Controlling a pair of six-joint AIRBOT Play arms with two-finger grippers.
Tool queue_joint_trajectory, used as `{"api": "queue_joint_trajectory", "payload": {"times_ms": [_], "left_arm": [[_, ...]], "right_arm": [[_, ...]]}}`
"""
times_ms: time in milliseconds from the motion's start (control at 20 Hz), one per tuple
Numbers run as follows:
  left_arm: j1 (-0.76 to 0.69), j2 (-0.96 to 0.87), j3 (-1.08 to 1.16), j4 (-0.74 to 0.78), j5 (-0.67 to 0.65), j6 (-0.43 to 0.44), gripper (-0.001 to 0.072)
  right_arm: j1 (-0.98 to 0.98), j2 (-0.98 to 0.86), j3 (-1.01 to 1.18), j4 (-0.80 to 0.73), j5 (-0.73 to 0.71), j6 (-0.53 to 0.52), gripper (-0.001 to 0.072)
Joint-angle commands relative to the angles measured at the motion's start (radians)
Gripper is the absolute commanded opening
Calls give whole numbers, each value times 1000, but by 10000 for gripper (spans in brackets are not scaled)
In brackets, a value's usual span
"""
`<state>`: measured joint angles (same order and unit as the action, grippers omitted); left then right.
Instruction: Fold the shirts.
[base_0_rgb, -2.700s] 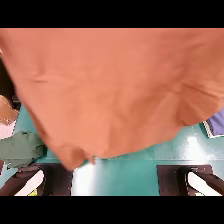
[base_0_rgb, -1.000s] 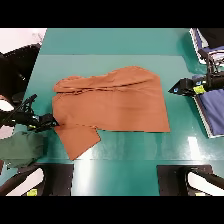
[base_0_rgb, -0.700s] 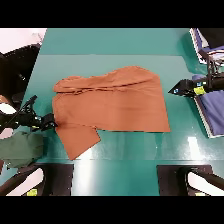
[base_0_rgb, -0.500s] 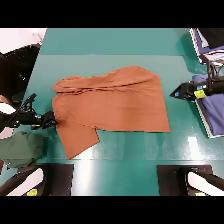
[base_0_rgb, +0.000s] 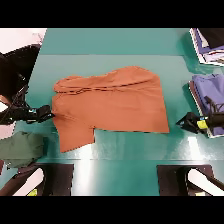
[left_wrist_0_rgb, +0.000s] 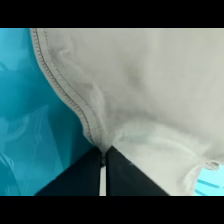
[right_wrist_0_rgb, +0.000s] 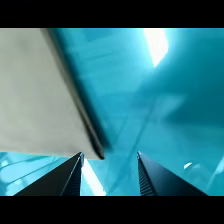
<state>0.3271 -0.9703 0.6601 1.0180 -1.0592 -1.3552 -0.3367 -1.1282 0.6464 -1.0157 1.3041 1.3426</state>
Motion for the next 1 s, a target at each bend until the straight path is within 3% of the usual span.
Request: {"api": "queue_joint_trajectory", "payload": {"times_ms": [0, 200, 300, 350, 500, 750, 950], "left_arm": [[1, 6, 5, -4, 5, 2, 27], [1, 6, 5, -5, 3, 2, 27], [1, 6, 5, -4, -9, 2, 27], [1, 6, 5, -4, -22, 2, 26], [1, 8, 48, 2, -80, 2, 26], [1, 37, 336, 1, -218, -6, 26], [1, 180, 694, 0, -217, -60, 26]], "right_arm": [[-31, -49, -87, 98, -23, -67, 388], [53, -154, -64, 151, -23, -100, 384], [119, -174, -36, 151, -37, -100, 343], [148, -174, -17, 151, -46, -104, 192], [209, -142, 56, 150, -33, -116, 14], [240, 43, 278, 151, 27, -115, 14], [237, 224, 583, 149, -1, -115, 13]]}}
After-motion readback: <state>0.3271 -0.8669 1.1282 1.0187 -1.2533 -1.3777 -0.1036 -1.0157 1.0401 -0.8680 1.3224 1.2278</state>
